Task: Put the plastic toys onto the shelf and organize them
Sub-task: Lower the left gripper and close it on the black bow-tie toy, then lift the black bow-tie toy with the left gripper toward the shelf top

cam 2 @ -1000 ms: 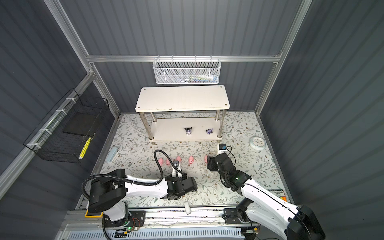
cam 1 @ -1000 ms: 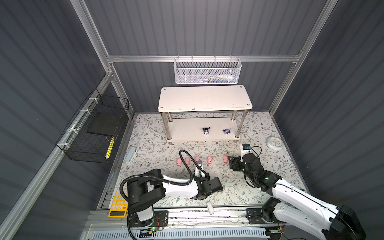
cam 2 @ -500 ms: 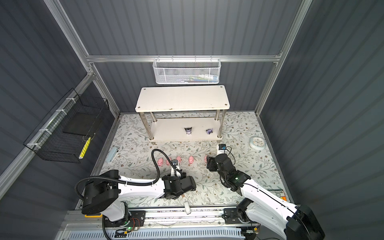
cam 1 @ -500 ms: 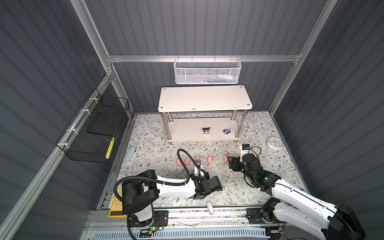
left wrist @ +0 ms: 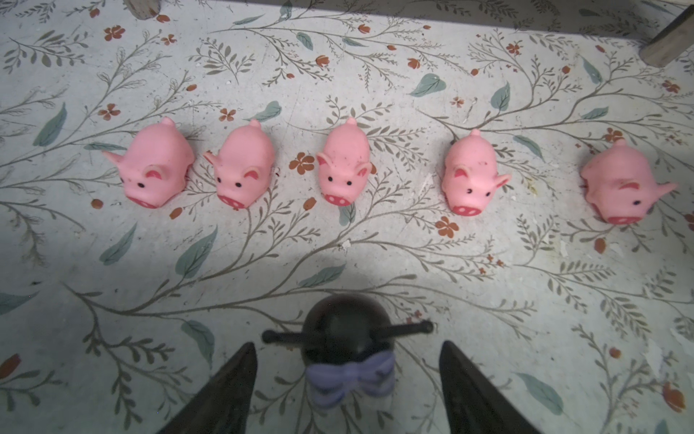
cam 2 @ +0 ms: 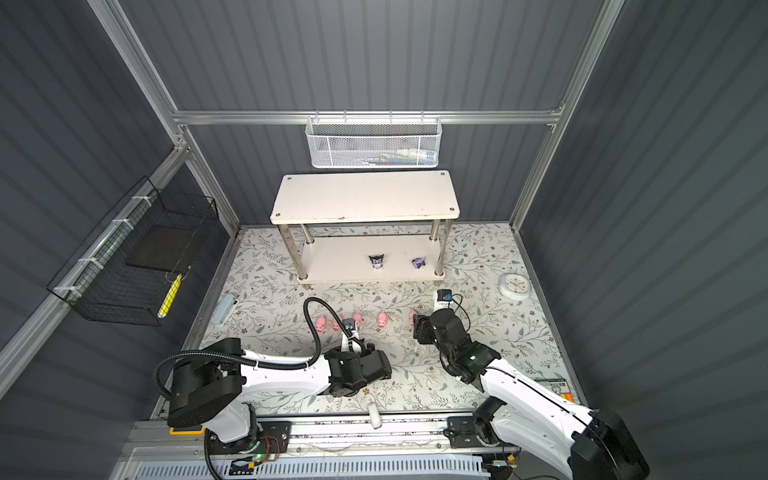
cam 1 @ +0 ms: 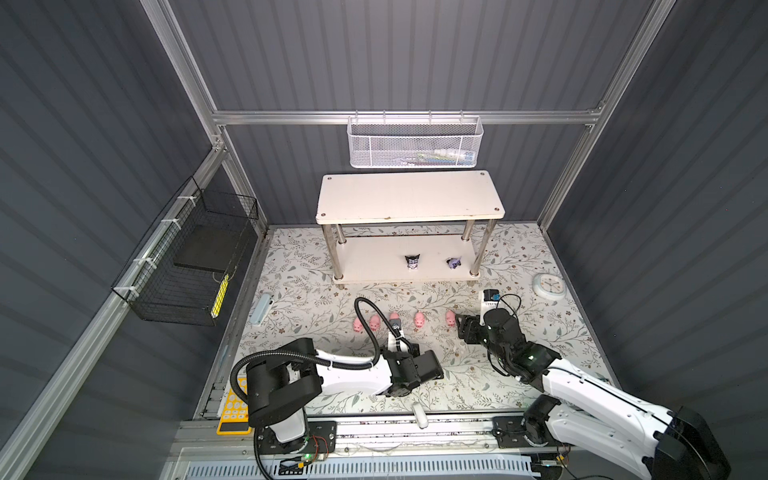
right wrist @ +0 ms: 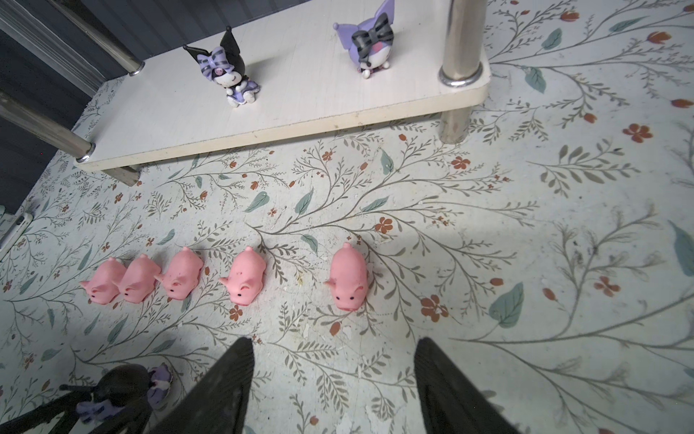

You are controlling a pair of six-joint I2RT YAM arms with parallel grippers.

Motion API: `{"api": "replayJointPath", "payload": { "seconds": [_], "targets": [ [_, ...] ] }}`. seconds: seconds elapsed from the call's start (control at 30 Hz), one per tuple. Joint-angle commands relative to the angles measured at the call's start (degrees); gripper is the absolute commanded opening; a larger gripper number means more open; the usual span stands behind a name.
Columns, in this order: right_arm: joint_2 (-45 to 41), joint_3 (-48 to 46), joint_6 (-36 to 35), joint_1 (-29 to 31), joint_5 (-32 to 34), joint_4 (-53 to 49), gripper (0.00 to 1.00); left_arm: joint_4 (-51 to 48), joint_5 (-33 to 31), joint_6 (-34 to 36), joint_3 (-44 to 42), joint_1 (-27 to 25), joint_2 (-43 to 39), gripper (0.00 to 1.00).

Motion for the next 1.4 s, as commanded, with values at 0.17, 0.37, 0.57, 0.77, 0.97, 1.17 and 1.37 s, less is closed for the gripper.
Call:
{"api": "replayJointPath", "payload": {
  "seconds": [0.17,0.37,0.57,0.77,0.97,1.17,1.37],
  "targets": [
    [1.7,-0.1,0.0,-0.5,-0.5,1.6,0.70,2.7,-1.0,2.9,-0.1,1.6,3.1,0.71],
    [2.3,0.2,-0.3,-0.8,-0.9,1.9,0.70,4.3,-0.4,3.4,0.0,2.4,4.5,0.69],
    [2.6,0.1,-0.2,-1.0,-1.1,2.0,0.70,4.7,-0.5,4.3,0.4,2.6,5.0,0.61],
    [2.9,0.0,0.0,-1.0,-1.5,2.4,0.70,4.6,-0.6,4.3,0.3,2.6,5.2,0.53],
    [3.2,-0.2,0.2,-1.1,-1.7,2.8,0.70,4.6,-0.9,3.9,-0.1,2.6,5.0,0.49],
    [3.7,-0.4,0.5,-1.1,-1.9,3.2,0.70,4.4,-0.9,3.5,-0.4,2.6,4.9,0.43],
    [4.2,-0.3,0.5,-1.1,-2.1,3.5,0.70,4.0,-0.9,3.5,-0.6,2.6,3.8,0.41]
  ]
}}
